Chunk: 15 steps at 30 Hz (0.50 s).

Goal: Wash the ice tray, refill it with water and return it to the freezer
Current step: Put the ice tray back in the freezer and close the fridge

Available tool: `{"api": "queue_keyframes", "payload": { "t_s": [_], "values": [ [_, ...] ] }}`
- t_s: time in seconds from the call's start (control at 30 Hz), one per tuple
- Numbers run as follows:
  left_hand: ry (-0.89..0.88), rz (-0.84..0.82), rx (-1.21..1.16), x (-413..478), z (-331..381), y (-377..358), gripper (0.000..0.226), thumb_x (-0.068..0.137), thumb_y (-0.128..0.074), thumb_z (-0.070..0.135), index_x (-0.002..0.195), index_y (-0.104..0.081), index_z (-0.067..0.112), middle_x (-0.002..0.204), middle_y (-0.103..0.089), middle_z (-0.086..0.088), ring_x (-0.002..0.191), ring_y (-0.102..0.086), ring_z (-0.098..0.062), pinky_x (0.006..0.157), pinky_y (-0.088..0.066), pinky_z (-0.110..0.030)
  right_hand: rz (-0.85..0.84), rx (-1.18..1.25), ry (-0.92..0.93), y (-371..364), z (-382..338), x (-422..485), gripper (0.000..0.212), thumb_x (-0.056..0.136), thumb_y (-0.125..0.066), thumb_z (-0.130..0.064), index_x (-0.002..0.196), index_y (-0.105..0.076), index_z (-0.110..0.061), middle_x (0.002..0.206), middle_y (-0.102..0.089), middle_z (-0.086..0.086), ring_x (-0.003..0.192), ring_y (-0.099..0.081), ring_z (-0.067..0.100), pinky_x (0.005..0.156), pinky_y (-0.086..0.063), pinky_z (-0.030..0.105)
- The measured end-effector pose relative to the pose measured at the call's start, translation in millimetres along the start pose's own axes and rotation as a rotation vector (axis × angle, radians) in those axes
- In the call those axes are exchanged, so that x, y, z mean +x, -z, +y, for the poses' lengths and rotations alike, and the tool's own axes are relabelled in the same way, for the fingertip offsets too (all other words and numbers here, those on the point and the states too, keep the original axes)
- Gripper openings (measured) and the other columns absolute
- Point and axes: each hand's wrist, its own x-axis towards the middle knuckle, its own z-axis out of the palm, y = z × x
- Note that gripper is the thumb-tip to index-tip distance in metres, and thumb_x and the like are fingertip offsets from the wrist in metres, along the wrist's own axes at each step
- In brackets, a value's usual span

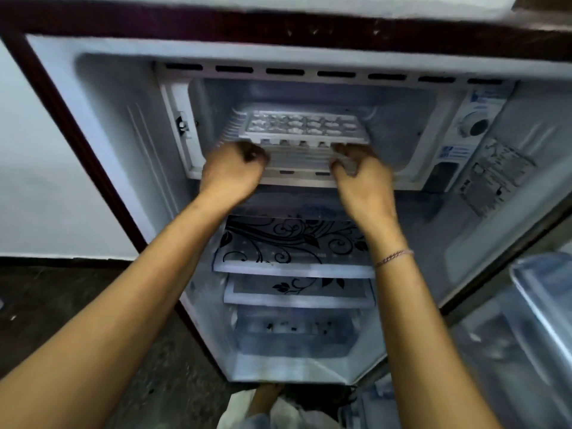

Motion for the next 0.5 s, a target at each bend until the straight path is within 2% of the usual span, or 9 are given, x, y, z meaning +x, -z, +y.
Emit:
{"api": "queue_keyframes", "payload": {
  "t_s": [0.13, 0.23, 0.37, 0.5],
  "values": [
    [0.125, -0.154, 0.024, -56, -5, 20, 0.03, 0.093, -0.053, 0.037, 0.115, -0.065, 0.021, 0.118, -0.066, -0.001, 0.113, -0.057, -0.022, 0.096, -0.044, -0.03, -0.059, -0.046, -0.091, 8, -11, -56, 0.034, 0.096, -0.051, -0.027, 0.128, -0.058, -0.019, 0.142, -0.048, 0.004, 0.13, -0.045, 0.021, 0.099, -0.035, 0.021],
    [0.216, -0.26, 0.043, -87, -8, 35, 0.034, 0.092, -0.053, 0.041, 0.119, -0.061, 0.022, 0.121, -0.064, -0.002, 0.115, -0.056, -0.023, 0.101, -0.043, -0.036, -0.136, -0.1, -0.162, 16, -18, -93, 0.034, 0.096, -0.05, -0.029, 0.128, -0.058, -0.019, 0.141, -0.05, 0.003, 0.131, -0.043, 0.022, 0.101, -0.039, 0.03],
    [0.29, -0.435, 0.011, -123, 0, 52, 0.037, 0.092, -0.051, 0.045, 0.12, -0.059, 0.021, 0.112, -0.065, -0.003, 0.109, -0.058, -0.022, 0.094, -0.044, -0.034, -0.213, -0.109, -0.208, 36, -31, -134, 0.033, 0.096, -0.05, -0.032, 0.125, -0.061, -0.02, 0.137, -0.053, 0.0, 0.123, -0.05, 0.02, 0.096, -0.045, 0.031],
    [0.283, -0.532, -0.033, -155, 12, 65, 0.037, 0.094, -0.047, 0.045, 0.12, -0.058, 0.021, 0.121, -0.061, -0.003, 0.11, -0.056, -0.02, 0.089, -0.04, -0.028, -0.227, -0.102, -0.244, 56, -49, -160, 0.031, 0.096, -0.049, -0.035, 0.122, -0.063, -0.024, 0.133, -0.056, -0.005, 0.119, -0.053, 0.014, 0.088, -0.041, 0.025]
  ]
}}
